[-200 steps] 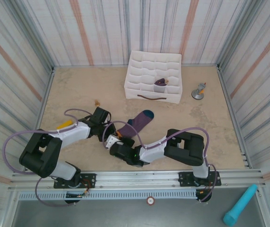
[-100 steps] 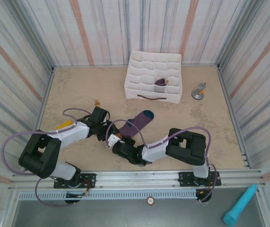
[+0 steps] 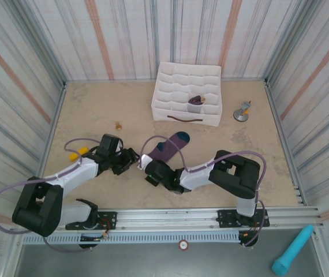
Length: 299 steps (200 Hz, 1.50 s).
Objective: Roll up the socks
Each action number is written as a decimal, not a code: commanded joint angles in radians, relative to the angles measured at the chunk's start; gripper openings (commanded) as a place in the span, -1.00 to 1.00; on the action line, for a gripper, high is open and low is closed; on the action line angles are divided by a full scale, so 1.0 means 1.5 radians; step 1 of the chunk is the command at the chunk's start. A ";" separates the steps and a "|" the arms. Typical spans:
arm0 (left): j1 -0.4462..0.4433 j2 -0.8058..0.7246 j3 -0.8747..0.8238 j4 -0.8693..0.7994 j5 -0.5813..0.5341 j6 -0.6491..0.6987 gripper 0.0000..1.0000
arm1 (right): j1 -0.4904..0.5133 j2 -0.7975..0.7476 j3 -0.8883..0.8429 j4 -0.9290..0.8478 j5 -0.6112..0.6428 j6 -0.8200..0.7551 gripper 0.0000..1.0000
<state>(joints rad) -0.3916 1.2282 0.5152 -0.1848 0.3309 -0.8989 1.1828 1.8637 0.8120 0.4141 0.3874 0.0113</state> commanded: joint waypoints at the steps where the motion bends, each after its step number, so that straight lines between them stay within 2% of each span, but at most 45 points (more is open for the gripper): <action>1: 0.006 -0.038 -0.018 -0.001 -0.012 -0.017 0.56 | -0.036 0.009 -0.031 -0.118 -0.117 0.053 -1.00; 32: 0.009 -0.074 -0.030 -0.012 -0.033 -0.020 0.54 | -0.071 -0.009 -0.035 -0.120 -0.186 0.096 -1.00; 80: 0.010 -0.087 -0.036 -0.011 -0.038 -0.022 0.53 | -0.157 -0.035 -0.066 -0.064 -0.360 0.248 -1.00; 115: 0.010 -0.080 -0.036 -0.006 -0.029 -0.021 0.51 | -0.211 -0.038 -0.121 0.054 -0.446 0.383 -1.00; 163: 0.010 -0.078 -0.034 0.001 -0.029 -0.020 0.47 | -0.275 0.018 -0.176 0.221 -0.545 0.569 -1.00; 193: 0.000 -0.074 -0.032 0.013 -0.033 -0.019 0.42 | -0.295 0.032 -0.198 0.252 -0.554 0.649 -1.00; 249: -0.068 -0.019 0.005 0.049 -0.070 -0.022 0.39 | -0.333 0.039 -0.219 0.168 -0.535 0.797 -1.00; 299: -0.113 0.073 0.051 0.105 -0.076 -0.019 0.32 | -0.341 0.045 -0.222 0.113 -0.503 0.841 -1.00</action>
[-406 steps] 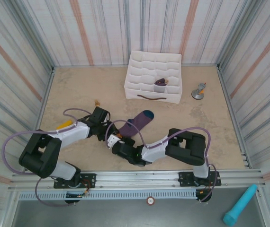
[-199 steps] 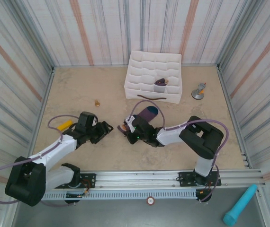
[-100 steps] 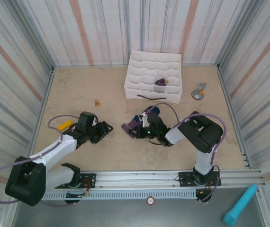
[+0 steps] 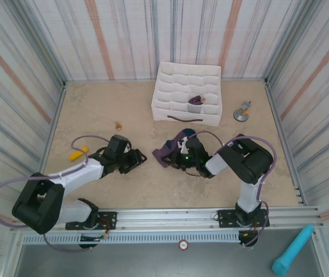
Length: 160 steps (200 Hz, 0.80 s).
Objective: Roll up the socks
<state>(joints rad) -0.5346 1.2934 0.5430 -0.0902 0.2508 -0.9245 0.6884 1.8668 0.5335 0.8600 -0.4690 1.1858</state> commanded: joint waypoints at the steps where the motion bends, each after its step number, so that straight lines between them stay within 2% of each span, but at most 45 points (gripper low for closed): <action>1: -0.019 0.033 0.033 0.044 -0.024 -0.001 0.31 | -0.012 0.043 -0.038 -0.185 0.069 0.059 -1.00; 44: -0.048 0.132 0.102 0.086 -0.031 0.011 0.26 | -0.014 0.049 -0.041 -0.218 0.080 0.079 -1.00; 102: -0.066 0.218 0.134 0.133 -0.034 0.007 0.09 | -0.020 0.072 -0.073 -0.151 0.078 0.099 -1.00; 145: -0.078 0.255 0.131 0.165 -0.031 -0.007 -0.09 | -0.024 0.083 -0.073 -0.141 0.078 0.103 -1.00; 160: -0.084 0.264 0.134 0.170 -0.033 -0.011 -0.31 | -0.026 0.086 -0.074 -0.137 0.077 0.104 -1.00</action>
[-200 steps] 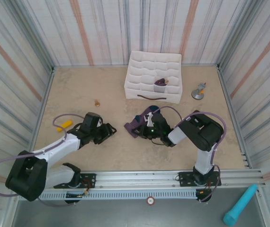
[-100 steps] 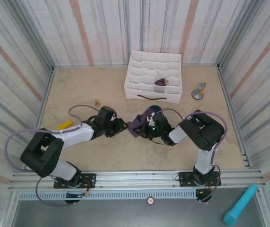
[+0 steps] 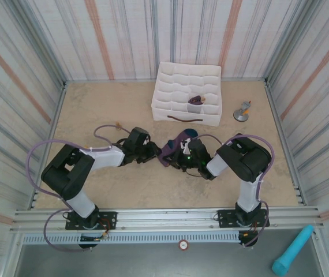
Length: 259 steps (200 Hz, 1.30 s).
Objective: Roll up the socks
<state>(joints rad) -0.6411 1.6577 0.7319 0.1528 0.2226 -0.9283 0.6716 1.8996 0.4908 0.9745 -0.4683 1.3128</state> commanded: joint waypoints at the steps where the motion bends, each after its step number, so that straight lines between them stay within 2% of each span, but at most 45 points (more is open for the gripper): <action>1: -0.013 0.023 0.008 0.008 -0.014 -0.009 -0.33 | -0.015 0.063 -0.046 -0.213 0.077 0.020 -1.00; 24: -0.017 0.042 0.012 0.010 -0.015 -0.018 -0.66 | -0.016 0.066 -0.048 -0.203 0.077 0.019 -1.00; 58: -0.017 0.053 0.024 -0.024 -0.030 -0.019 -0.86 | -0.019 0.057 -0.051 -0.196 0.073 0.001 -1.00; 84: -0.011 0.037 0.041 -0.082 -0.054 -0.002 -1.00 | -0.017 0.015 -0.047 -0.218 0.073 -0.051 -0.75; 113: 0.001 0.011 0.067 -0.154 -0.068 0.033 -1.00 | -0.008 -0.078 -0.026 -0.303 0.092 -0.154 -0.47; 151: 0.028 -0.008 0.070 -0.192 -0.056 0.053 -1.00 | 0.021 -0.202 0.020 -0.406 0.103 -0.275 -0.16; 189: 0.050 -0.036 0.064 -0.239 -0.046 0.065 -1.00 | 0.112 -0.277 0.127 -0.599 0.232 -0.464 0.17; 223: 0.061 -0.068 0.046 -0.268 -0.036 0.064 -1.00 | 0.207 -0.269 0.204 -0.677 0.366 -0.604 0.40; 259: 0.069 -0.099 0.023 -0.290 -0.023 0.062 -1.00 | 0.312 -0.207 0.276 -0.713 0.539 -0.728 0.42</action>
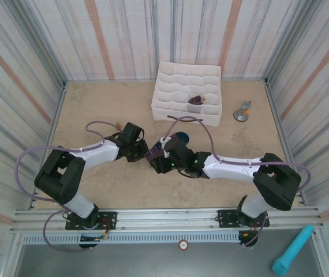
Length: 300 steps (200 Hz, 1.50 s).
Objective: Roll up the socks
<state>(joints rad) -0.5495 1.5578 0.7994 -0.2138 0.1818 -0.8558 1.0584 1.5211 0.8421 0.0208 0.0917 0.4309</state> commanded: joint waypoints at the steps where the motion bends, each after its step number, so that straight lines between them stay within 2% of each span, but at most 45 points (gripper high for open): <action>1: 0.008 -0.034 -0.023 -0.046 0.004 0.013 -1.00 | 0.056 0.048 0.043 -0.077 0.170 -0.145 0.42; 38: 0.015 -0.060 -0.043 -0.064 0.015 0.015 -1.00 | 0.143 0.136 0.088 -0.060 0.312 -0.251 0.38; 74: 0.029 -0.069 -0.053 -0.074 0.035 0.024 -1.00 | 0.187 0.222 0.124 -0.047 0.408 -0.303 0.33; 141: 0.037 -0.070 -0.050 -0.090 0.049 0.036 -1.00 | 0.205 0.317 0.137 -0.027 0.486 -0.312 0.19; 185: 0.040 -0.065 -0.050 -0.090 0.060 0.045 -1.00 | 0.203 0.353 0.139 -0.031 0.500 -0.283 -0.19; 210: 0.045 -0.071 -0.056 -0.089 0.064 0.047 -1.00 | 0.198 0.353 0.125 -0.033 0.477 -0.252 -0.52; 236: 0.058 -0.072 -0.060 -0.085 0.082 0.051 -0.69 | 0.184 0.341 0.102 -0.026 0.419 -0.219 -1.00; 258: 0.065 -0.080 -0.065 -0.079 0.086 0.048 -0.28 | 0.178 0.329 0.069 0.013 0.390 -0.215 -1.00; 300: 0.075 -0.095 -0.073 -0.069 0.098 0.044 0.26 | 0.165 0.299 0.028 0.067 0.327 -0.225 -1.00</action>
<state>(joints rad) -0.4503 1.4574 0.7105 -0.3092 0.3069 -0.7982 1.3296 1.9553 0.9592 0.1814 0.7467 0.0650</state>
